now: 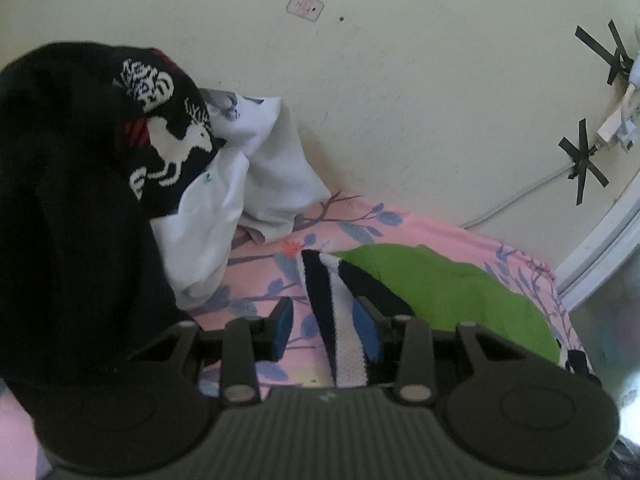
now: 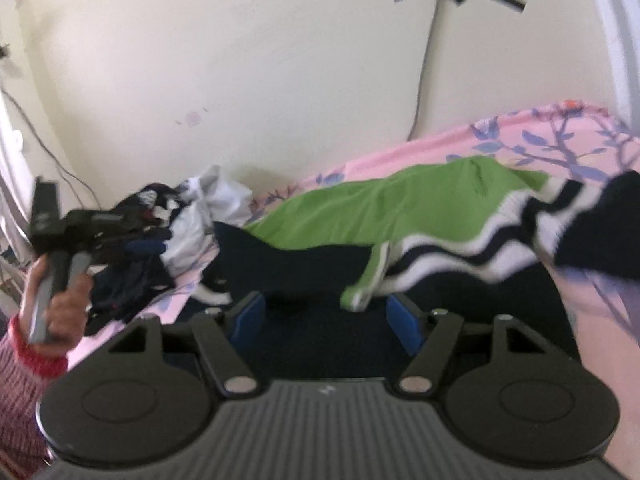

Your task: Fold small clothes

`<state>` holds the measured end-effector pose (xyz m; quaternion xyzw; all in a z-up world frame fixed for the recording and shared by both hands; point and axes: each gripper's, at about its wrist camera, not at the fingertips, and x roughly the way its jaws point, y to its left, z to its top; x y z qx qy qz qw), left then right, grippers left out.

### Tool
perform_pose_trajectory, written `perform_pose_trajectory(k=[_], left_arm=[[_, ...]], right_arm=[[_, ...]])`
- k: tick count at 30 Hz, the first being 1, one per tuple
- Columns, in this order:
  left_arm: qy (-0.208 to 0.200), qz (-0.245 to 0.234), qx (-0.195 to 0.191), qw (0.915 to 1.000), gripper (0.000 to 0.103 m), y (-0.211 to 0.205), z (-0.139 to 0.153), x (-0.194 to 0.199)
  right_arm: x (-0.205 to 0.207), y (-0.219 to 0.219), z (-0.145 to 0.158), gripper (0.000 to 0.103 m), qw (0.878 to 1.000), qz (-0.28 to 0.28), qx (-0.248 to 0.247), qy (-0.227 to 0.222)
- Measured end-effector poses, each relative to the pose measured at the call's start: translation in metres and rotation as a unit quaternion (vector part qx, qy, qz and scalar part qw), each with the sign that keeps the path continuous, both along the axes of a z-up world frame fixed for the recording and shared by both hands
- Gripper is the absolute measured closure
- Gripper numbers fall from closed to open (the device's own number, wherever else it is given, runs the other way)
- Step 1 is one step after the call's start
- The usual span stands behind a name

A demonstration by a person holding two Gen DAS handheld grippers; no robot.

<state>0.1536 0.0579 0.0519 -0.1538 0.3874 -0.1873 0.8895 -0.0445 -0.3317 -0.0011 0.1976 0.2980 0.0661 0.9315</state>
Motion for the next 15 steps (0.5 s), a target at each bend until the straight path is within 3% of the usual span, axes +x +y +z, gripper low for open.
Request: perform_pose_trajectory(k=[1, 2, 3, 5, 8, 10, 11, 12, 15], left_arm=[[0.001, 0.0, 0.001, 1.0, 0.068, 0.002, -0.003, -0.001], [0.002, 0.001, 0.003, 1.0, 0.068, 0.001, -0.004, 0.0], [0.003, 0.0, 0.005, 1.0, 0.066, -0.001, -0.005, 0.002], [0.006, 0.0, 0.011, 0.9999, 0.065, -0.004, -0.008, 0.007], [0.013, 0.0, 0.015, 0.9998, 0.06, -0.014, -0.015, 0.018], [0.018, -0.005, 0.018, 0.9997, 0.051, -0.028, -0.025, 0.029], [0.019, -0.007, 0.021, 0.9996, 0.05, -0.036, -0.032, 0.033], [0.024, -0.011, 0.028, 0.9993, 0.05, -0.045, -0.038, 0.039], [0.029, -0.026, 0.052, 0.9979, 0.051, -0.071, -0.059, 0.05]], right_arm=[[0.017, -0.002, -0.008, 0.041, 0.999, 0.003, 0.017, 0.027], [0.031, -0.002, -0.015, 0.07, 0.998, 0.014, 0.033, 0.044], [0.04, 0.002, -0.016, 0.088, 0.999, 0.019, 0.024, 0.04], [0.05, 0.006, 0.0, 0.097, 1.0, 0.015, -0.024, 0.011], [0.057, -0.028, 0.031, 0.097, 0.996, -0.064, -0.038, -0.049], [0.07, -0.048, 0.033, 0.089, 0.987, -0.13, -0.091, -0.032], [0.074, -0.055, 0.027, 0.063, 0.987, -0.138, -0.084, -0.005], [0.073, -0.059, 0.02, 0.052, 0.987, -0.143, -0.066, 0.03], [0.022, -0.054, 0.002, 0.053, 0.99, -0.138, 0.017, 0.011]])
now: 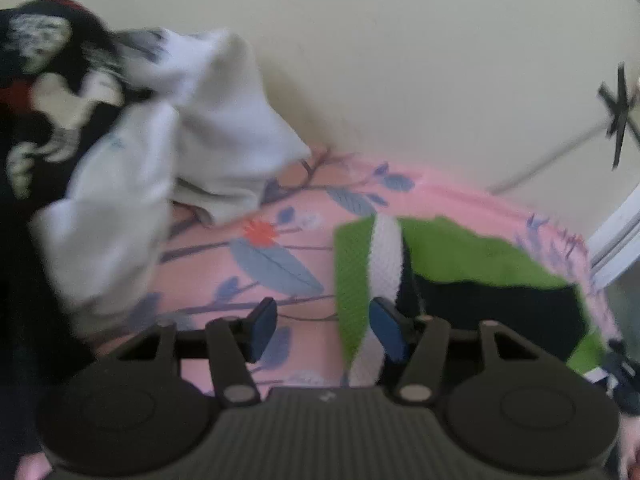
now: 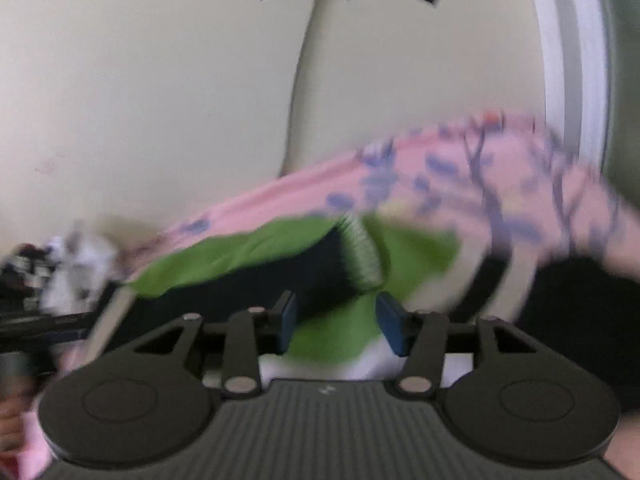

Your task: Fold small clothes

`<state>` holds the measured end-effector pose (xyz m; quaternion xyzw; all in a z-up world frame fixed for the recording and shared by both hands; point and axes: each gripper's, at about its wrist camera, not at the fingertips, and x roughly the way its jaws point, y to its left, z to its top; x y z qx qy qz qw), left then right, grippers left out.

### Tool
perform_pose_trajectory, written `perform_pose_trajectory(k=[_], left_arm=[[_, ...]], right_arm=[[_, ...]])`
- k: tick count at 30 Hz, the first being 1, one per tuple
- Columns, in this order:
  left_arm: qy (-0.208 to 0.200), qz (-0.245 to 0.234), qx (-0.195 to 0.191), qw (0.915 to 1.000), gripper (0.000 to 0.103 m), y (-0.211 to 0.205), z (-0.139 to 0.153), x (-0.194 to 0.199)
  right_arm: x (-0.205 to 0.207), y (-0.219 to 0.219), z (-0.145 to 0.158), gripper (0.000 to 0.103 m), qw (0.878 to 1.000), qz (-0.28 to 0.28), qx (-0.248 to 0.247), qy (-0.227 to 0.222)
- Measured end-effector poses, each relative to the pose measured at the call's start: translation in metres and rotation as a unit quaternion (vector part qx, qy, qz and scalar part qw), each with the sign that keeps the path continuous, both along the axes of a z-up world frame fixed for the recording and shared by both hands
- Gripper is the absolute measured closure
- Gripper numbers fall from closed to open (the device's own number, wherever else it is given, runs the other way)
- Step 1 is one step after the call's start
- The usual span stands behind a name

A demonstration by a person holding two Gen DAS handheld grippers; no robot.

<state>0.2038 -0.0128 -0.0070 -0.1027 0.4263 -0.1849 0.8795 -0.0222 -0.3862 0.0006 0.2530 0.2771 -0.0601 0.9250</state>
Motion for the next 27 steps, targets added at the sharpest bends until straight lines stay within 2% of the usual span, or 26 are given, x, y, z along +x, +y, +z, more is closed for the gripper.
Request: perform_pose_trajectory(k=[2, 3, 4, 6, 9, 11, 12, 15, 23, 27], left_arm=[[-0.031, -0.009, 0.009, 0.9994, 0.055, -0.007, -0.006, -0.008], [-0.044, -0.016, 0.02, 0.9987, 0.062, -0.01, -0.007, -0.012], [-0.048, -0.028, 0.025, 0.9981, 0.067, -0.011, -0.006, -0.014], [-0.038, -0.032, 0.004, 0.9988, 0.067, -0.004, -0.005, -0.013], [-0.021, -0.027, -0.028, 0.999, 0.062, 0.007, -0.002, -0.01], [-0.022, -0.025, -0.033, 0.9989, 0.051, 0.012, 0.002, -0.012], [-0.026, -0.023, -0.037, 0.9987, 0.042, 0.013, 0.006, -0.013], [-0.046, -0.028, -0.052, 0.9972, 0.024, 0.015, 0.017, -0.021], [-0.066, -0.039, -0.04, 0.9962, 0.021, 0.009, 0.03, -0.032], [-0.07, -0.04, -0.051, 0.9954, 0.019, 0.015, 0.037, -0.034]], right_arm=[[-0.031, 0.014, -0.019, 0.053, 0.998, 0.0, 0.056, -0.011], [-0.048, 0.023, -0.028, 0.054, 0.998, -0.008, 0.065, -0.025], [-0.063, 0.03, -0.032, 0.054, 0.997, -0.019, 0.055, -0.047], [-0.079, 0.041, -0.034, 0.053, 0.997, -0.034, 0.04, -0.061], [-0.088, 0.037, -0.038, 0.052, 0.995, -0.049, 0.055, -0.074], [-0.089, 0.031, -0.039, 0.052, 0.993, -0.054, 0.068, -0.079], [-0.088, 0.03, -0.04, 0.052, 0.993, -0.056, 0.071, -0.081], [-0.087, 0.031, -0.04, 0.052, 0.993, -0.055, 0.065, -0.081], [-0.09, 0.033, -0.04, 0.052, 0.993, -0.06, 0.062, -0.082], [-0.091, 0.034, -0.04, 0.052, 0.993, -0.06, 0.059, -0.082]])
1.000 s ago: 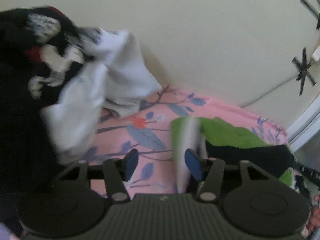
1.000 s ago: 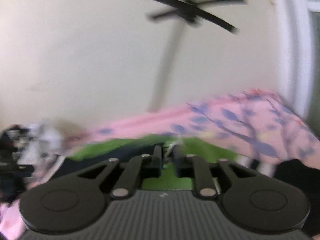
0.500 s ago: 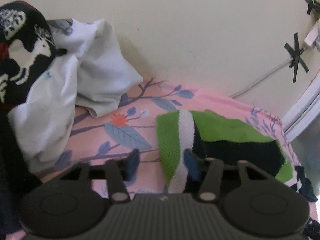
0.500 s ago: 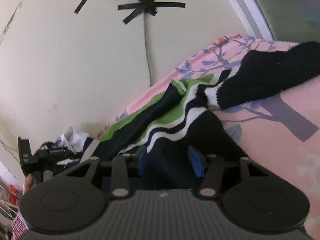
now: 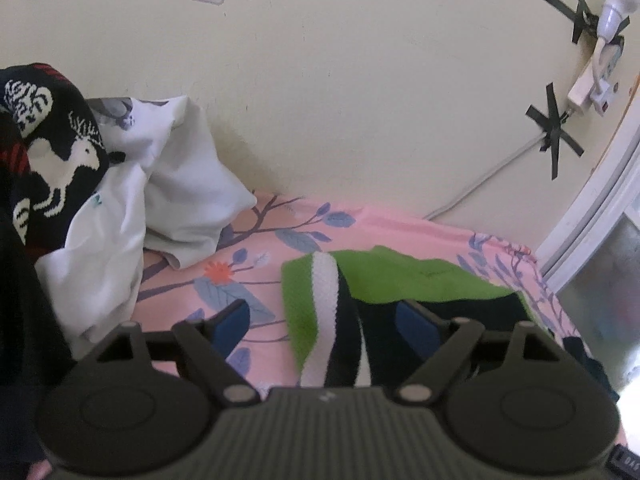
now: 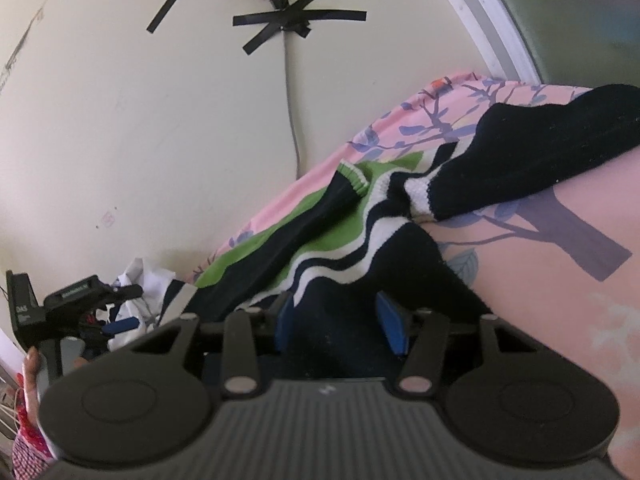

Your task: Fold small clothes

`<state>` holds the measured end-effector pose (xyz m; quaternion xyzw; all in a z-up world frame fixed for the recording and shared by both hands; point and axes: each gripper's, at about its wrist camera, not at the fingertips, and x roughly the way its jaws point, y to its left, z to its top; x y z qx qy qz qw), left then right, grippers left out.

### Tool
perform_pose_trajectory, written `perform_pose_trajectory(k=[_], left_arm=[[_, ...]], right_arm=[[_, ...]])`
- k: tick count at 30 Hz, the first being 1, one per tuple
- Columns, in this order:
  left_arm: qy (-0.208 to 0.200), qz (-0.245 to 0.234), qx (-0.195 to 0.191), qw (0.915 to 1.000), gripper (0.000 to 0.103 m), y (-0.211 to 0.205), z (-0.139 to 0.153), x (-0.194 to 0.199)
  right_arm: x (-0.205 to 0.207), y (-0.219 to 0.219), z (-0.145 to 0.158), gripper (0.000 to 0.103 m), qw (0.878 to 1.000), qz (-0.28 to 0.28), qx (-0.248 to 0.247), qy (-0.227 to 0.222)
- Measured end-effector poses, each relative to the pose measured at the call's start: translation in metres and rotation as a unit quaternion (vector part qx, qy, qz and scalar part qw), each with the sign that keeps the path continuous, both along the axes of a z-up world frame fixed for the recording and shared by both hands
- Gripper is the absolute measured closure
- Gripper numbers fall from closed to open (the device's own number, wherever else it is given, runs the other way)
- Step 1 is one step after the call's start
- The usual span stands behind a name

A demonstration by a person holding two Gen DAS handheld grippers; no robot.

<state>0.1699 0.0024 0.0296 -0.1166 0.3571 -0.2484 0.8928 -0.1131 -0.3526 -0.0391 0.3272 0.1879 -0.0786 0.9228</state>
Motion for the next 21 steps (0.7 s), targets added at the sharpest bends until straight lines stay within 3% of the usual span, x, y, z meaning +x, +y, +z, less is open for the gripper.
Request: perform_pose_trajectory(k=[14, 18, 20, 21], left_arm=[[0.003, -0.008, -0.014, 0.9999, 0.019, 0.004, 0.003, 0.001], [0.013, -0.023, 0.001, 0.9997, 0.019, -0.008, -0.004, 0.001], [0.013, -0.036, 0.027, 0.9989, 0.023, -0.023, -0.011, -0.001], [0.013, -0.036, 0.044, 0.9983, 0.037, -0.029, -0.014, -0.001]], right_arm=[[0.001, 0.0, 0.0, 0.049, 1.0, 0.005, -0.002, -0.001], [0.002, -0.001, 0.0, 0.048, 1.0, 0.006, -0.002, -0.001], [0.002, 0.0, 0.0, 0.047, 1.0, 0.007, -0.003, -0.001], [0.002, 0.0, 0.0, 0.047, 1.0, 0.007, -0.004, -0.001]])
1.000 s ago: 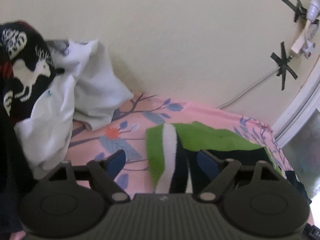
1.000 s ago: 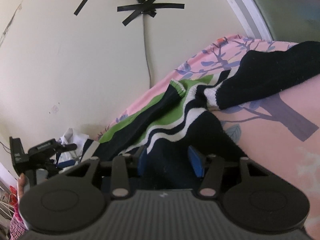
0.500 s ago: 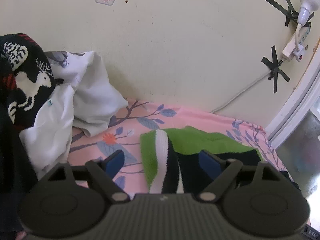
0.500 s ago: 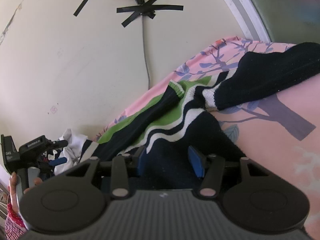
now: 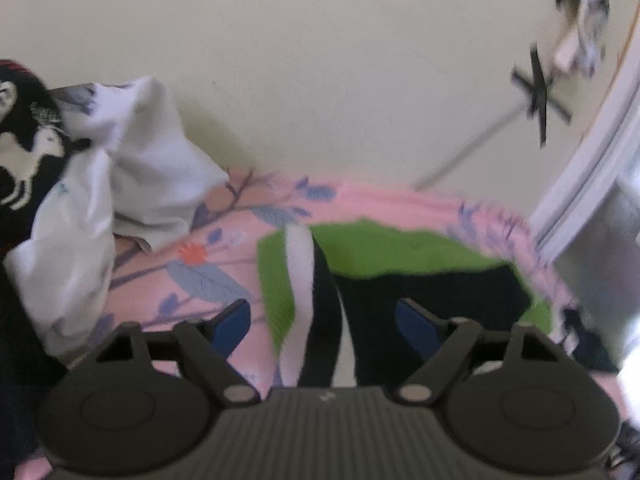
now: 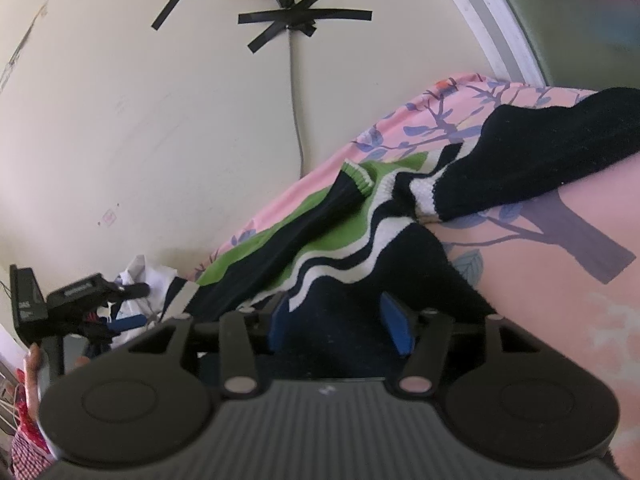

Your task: Fold small clothes

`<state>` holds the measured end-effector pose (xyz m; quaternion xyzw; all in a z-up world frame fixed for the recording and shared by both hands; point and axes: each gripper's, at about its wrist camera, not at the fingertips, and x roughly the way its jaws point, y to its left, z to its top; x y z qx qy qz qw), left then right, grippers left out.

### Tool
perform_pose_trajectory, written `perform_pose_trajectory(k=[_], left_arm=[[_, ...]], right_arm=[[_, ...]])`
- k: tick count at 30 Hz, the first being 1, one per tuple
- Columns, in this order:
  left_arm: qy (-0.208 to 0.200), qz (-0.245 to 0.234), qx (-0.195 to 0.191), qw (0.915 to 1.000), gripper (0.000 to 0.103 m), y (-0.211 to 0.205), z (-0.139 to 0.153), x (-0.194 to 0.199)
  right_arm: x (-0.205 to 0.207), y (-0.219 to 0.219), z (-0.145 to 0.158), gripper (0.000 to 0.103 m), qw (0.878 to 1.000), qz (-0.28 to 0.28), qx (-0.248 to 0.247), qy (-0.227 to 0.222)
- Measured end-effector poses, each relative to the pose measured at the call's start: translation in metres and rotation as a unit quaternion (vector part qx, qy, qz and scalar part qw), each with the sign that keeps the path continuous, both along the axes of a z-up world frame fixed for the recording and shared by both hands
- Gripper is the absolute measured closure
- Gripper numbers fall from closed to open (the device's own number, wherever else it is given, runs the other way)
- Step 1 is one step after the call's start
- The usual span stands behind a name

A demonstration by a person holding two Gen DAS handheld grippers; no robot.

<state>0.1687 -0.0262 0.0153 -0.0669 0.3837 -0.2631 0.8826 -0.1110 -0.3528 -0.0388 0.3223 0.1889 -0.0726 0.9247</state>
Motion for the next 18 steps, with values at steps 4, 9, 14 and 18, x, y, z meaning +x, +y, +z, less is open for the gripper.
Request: perform_pose_trajectory(k=[4, 9, 14, 18], left_arm=[[0.019, -0.006, 0.054, 0.9984, 0.091, -0.004, -0.018, 0.009], [0.047, 0.002, 0.026, 0.9985, 0.091, 0.036, -0.013, 0.024], [0.04, 0.091, 0.019, 0.9948, 0.083, 0.058, -0.001, 0.028], [0.017, 0.061, -0.063, 0.996, 0.074, 0.06, 0.021, 0.011]], right_arm=[[0.0, -0.001, 0.0, 0.047, 1.0, 0.0, 0.001, -0.001], [0.001, -0.001, 0.0, 0.047, 1.0, 0.001, 0.0, 0.0], [0.001, 0.0, 0.0, 0.047, 1.0, 0.002, -0.002, 0.001], [0.002, 0.0, -0.001, 0.047, 1.0, 0.003, 0.0, 0.002]])
